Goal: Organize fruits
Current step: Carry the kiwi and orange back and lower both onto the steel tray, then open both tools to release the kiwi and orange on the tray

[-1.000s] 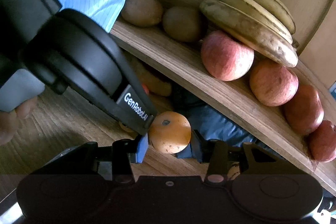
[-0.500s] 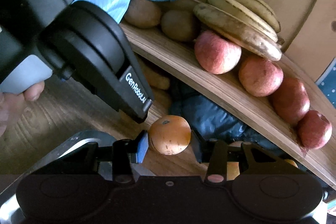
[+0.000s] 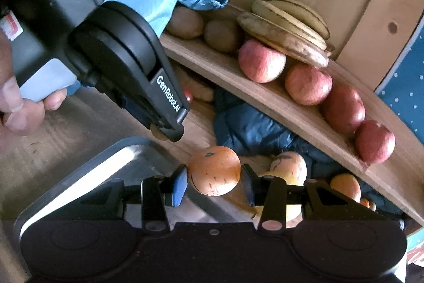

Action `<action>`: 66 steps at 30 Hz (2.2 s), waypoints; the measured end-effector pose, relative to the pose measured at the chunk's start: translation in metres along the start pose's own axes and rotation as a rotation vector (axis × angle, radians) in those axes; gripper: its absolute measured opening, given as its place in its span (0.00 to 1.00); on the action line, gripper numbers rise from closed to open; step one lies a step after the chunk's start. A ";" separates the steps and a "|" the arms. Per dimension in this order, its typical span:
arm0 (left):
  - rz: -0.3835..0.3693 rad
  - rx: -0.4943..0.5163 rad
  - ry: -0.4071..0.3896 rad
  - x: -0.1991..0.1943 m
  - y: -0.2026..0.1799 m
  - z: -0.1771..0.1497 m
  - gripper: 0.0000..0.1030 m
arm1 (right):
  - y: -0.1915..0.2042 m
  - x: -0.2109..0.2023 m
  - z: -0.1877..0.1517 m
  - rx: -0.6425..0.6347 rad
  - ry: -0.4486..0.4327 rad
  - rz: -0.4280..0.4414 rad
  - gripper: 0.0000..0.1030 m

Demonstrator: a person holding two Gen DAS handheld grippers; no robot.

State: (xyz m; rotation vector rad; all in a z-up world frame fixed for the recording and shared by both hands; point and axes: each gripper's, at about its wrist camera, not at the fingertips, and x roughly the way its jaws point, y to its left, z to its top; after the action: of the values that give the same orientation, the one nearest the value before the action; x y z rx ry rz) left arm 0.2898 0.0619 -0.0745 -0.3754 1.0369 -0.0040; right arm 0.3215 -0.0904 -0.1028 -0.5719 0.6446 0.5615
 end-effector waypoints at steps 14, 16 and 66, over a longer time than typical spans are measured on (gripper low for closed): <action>0.049 -0.061 0.010 -0.033 -0.010 -0.056 0.28 | 0.024 -0.047 -0.029 -0.033 -0.022 0.085 0.44; 0.053 -0.069 0.014 -0.035 -0.010 -0.064 0.28 | 0.027 -0.053 -0.035 -0.036 -0.018 0.100 0.44; 0.119 -0.097 0.092 -0.055 -0.028 -0.139 0.33 | 0.042 -0.100 -0.090 0.085 0.081 0.185 0.44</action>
State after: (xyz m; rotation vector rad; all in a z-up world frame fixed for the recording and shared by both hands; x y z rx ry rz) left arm 0.1492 0.0039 -0.0828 -0.4041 1.1519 0.1370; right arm 0.1930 -0.1480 -0.1066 -0.4597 0.7994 0.6836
